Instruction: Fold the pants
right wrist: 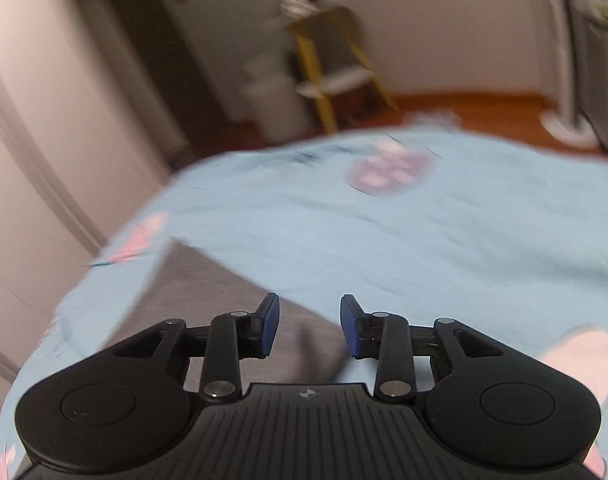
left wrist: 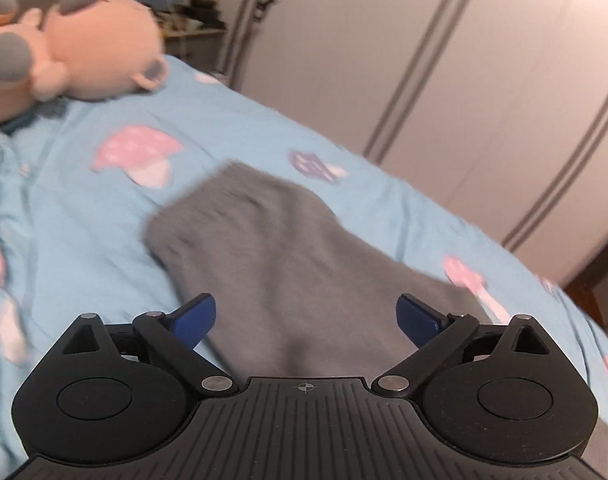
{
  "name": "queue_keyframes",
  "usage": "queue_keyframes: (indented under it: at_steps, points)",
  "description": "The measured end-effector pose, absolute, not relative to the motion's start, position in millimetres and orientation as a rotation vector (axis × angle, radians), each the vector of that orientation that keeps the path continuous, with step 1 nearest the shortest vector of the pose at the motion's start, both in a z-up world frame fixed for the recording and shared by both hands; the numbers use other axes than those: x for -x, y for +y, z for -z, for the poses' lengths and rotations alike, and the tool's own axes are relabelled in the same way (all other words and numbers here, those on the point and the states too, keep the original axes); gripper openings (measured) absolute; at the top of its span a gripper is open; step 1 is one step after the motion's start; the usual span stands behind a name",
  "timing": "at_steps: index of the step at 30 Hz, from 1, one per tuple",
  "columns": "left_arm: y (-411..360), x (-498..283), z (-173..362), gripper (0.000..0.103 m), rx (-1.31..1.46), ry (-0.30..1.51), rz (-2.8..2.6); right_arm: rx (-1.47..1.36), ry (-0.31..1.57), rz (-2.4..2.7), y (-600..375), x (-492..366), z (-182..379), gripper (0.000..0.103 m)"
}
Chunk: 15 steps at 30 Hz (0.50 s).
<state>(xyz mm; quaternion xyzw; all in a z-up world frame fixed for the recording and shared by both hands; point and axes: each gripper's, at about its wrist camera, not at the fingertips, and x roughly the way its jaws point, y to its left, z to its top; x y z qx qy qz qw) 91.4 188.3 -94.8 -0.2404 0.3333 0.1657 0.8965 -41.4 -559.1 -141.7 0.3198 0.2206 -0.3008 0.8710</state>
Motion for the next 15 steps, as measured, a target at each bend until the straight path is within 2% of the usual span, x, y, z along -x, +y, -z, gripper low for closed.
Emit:
queue_keyframes:
  at_steps: [4, 8, 10, 15]
  points:
    - [136.1, -114.9, 123.6, 0.099, 0.469, 0.778, -0.259, -0.548, 0.579, 0.386, -506.8, 0.8, 150.5, 0.034]
    - [92.9, -130.8, 147.0, 0.099, 0.148, 0.799, -0.255, -0.367, 0.725, 0.327, -466.0, -25.8, 180.0, 0.034]
    - [89.6, -139.1, 157.7, 0.099, 0.036, 0.832, -0.307, -0.330, 0.731, 0.373, -464.2, -24.0, 193.0, 0.034]
    - [126.1, -147.2, 168.3, 0.099, 0.166, 0.845, -0.429, -0.204, 0.733, 0.572, -461.4, -21.6, 178.9, 0.036]
